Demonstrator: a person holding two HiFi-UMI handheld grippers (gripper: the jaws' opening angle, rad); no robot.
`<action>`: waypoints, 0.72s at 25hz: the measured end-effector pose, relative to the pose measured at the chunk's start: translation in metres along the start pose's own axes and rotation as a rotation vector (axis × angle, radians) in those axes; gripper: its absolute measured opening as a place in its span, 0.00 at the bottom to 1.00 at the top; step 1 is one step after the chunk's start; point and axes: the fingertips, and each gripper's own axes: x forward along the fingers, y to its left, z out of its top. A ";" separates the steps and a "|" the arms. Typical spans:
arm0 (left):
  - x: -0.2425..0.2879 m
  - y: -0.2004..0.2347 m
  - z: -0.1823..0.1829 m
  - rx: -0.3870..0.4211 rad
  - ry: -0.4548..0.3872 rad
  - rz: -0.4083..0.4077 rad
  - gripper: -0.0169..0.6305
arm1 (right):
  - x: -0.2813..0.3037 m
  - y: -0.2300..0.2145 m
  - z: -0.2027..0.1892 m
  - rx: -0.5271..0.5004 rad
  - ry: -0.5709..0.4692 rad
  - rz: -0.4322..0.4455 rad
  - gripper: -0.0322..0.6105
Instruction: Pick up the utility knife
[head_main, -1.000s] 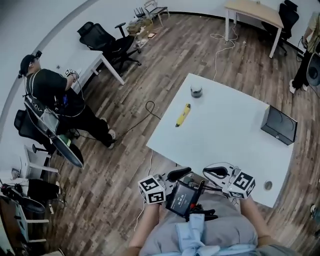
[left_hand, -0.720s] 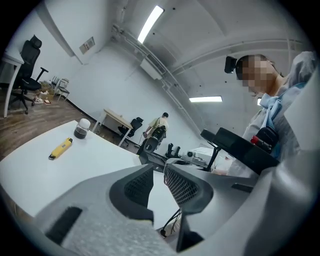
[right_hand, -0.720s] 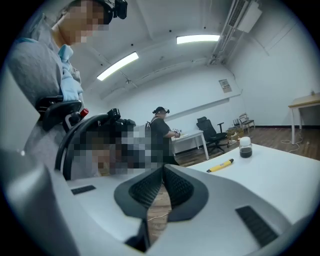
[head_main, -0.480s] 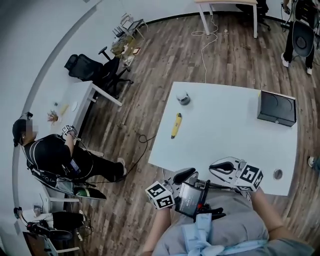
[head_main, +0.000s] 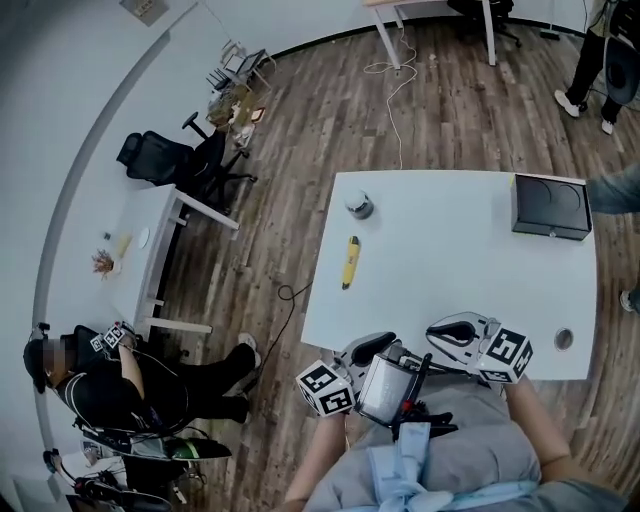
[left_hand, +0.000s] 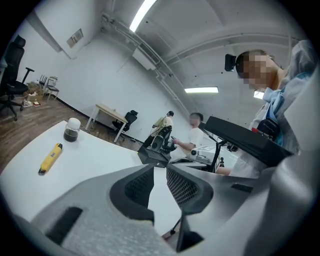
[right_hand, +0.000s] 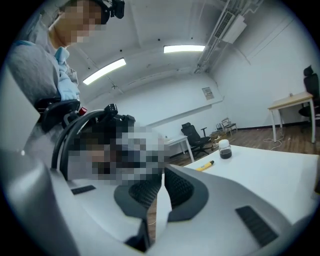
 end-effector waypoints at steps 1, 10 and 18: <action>0.000 0.005 0.002 0.002 0.000 0.005 0.15 | 0.000 -0.003 -0.001 0.007 -0.004 -0.014 0.10; 0.007 0.045 0.031 0.028 0.050 -0.031 0.14 | 0.001 -0.019 0.003 0.061 -0.017 -0.119 0.10; 0.010 0.072 0.037 0.039 0.068 -0.004 0.15 | -0.012 -0.024 -0.006 0.101 -0.031 -0.195 0.10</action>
